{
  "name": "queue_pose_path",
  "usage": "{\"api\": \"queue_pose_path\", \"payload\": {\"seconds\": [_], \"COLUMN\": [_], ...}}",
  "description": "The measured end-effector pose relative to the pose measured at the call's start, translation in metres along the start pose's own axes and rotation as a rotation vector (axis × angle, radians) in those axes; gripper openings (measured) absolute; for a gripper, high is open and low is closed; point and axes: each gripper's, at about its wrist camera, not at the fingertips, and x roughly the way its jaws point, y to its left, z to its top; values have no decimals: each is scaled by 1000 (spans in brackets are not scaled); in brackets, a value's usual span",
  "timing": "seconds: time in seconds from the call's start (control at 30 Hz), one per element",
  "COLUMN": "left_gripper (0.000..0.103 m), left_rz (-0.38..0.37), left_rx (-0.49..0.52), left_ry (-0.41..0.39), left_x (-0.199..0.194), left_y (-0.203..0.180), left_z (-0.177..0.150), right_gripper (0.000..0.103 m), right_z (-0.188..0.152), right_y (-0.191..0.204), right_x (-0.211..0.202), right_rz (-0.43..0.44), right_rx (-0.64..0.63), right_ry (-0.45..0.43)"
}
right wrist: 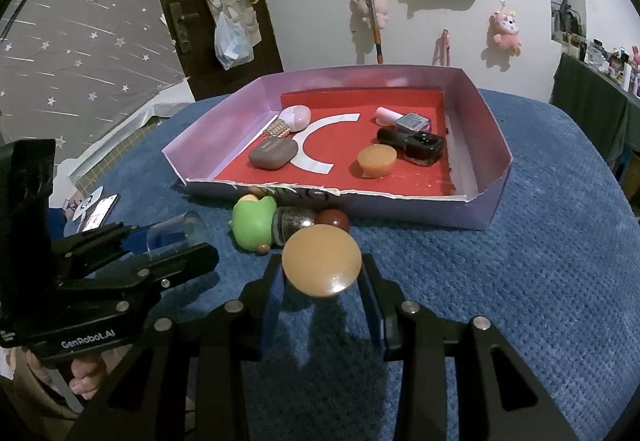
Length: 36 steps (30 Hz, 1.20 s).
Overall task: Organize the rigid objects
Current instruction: 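Grasp the clear plastic cup with left tool while right tool grasps the tan sponge, then carry the clear cup with left tool while right tool carries the tan sponge into the box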
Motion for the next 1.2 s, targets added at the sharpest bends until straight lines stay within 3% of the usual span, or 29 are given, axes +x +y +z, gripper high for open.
{"api": "queue_pose_path", "payload": {"seconds": [0.43, 1.2], "left_gripper": [48, 48], "left_rz": [-1, 21], "left_rx": [-10, -54], "left_ry": [-10, -28], "left_x": [4, 15], "left_y": [5, 30], "left_z": [13, 69], "right_gripper": [40, 40], "right_z": [10, 61], "right_y": [-1, 1], "right_x": [1, 7], "right_rz": [21, 23], "right_rx": [-1, -50], "right_ry": [-10, -42]}}
